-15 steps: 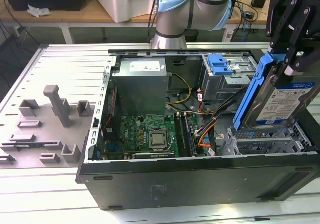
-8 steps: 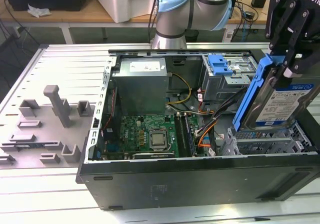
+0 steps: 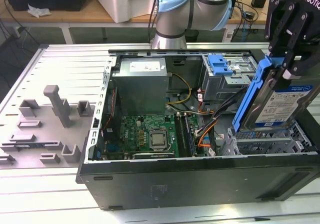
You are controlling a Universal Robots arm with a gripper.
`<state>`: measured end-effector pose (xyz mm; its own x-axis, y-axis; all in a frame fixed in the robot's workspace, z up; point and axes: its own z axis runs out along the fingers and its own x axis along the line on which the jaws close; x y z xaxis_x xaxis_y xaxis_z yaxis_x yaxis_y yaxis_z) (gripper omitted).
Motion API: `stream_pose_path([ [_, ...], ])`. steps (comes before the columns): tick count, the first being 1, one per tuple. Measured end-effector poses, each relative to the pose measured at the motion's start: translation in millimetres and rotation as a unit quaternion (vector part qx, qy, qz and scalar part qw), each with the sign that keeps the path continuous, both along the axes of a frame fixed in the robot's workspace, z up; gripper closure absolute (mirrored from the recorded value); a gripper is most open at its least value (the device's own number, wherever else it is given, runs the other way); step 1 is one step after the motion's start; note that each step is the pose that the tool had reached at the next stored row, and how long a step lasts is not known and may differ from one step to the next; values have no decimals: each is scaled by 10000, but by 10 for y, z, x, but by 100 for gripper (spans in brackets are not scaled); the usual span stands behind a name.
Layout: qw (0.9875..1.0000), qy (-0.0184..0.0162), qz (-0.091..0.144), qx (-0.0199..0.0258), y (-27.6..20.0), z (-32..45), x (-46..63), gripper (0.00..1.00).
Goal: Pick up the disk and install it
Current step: 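Insert the disk into the insertion slot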
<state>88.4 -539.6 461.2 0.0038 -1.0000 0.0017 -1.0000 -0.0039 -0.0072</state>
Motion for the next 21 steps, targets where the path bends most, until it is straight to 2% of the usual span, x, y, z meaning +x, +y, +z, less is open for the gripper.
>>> stream_pose_path([
  [21, 10000, 0, 0, 1, -5, -57, 8, 64],
])
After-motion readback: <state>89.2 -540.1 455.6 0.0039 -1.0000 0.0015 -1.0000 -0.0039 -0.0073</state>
